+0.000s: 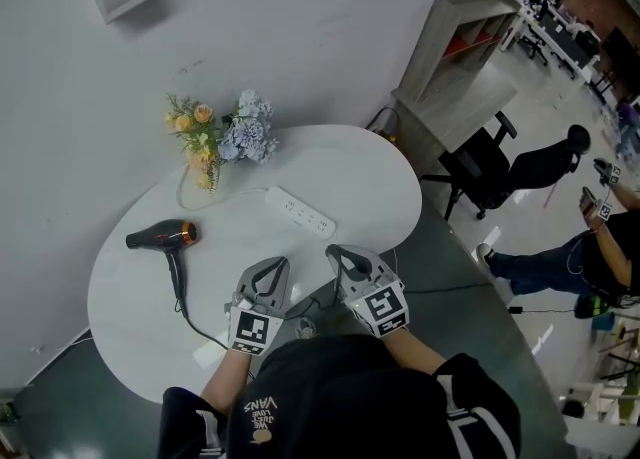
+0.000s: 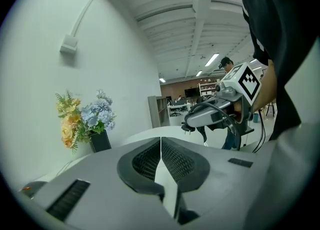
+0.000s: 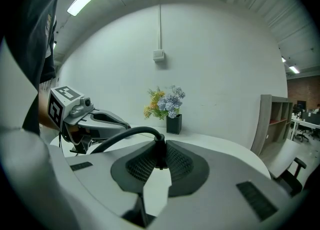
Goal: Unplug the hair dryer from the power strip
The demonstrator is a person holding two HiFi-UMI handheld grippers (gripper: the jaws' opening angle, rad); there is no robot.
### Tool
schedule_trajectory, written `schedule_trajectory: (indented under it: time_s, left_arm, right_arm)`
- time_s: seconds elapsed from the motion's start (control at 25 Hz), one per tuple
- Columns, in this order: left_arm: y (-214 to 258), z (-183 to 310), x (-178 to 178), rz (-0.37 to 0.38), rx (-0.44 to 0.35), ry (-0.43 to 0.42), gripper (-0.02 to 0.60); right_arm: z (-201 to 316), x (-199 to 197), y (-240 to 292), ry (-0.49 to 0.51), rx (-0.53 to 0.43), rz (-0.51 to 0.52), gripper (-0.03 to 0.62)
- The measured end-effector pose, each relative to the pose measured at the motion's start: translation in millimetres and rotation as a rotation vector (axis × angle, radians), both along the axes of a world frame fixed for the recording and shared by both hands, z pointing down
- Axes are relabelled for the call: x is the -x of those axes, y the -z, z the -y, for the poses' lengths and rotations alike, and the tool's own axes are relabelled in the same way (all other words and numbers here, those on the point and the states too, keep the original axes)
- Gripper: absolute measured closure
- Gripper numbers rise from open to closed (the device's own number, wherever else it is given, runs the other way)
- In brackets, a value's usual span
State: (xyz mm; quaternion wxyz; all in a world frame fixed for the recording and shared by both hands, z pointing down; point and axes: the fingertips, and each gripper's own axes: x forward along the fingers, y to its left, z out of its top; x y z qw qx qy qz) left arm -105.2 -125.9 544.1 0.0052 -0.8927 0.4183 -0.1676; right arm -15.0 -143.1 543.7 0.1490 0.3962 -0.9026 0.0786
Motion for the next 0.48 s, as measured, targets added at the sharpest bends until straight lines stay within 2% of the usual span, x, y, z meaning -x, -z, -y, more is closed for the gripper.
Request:
schedule_trajectory:
  time_s: [0.48]
  left_arm:
    - [10.1, -35.3, 18.5, -0.040, 0.006, 0.029, 0.561]
  right_arm:
    - [-39.6, 5.8, 5.6, 0.003, 0.028, 0.004, 0.522]
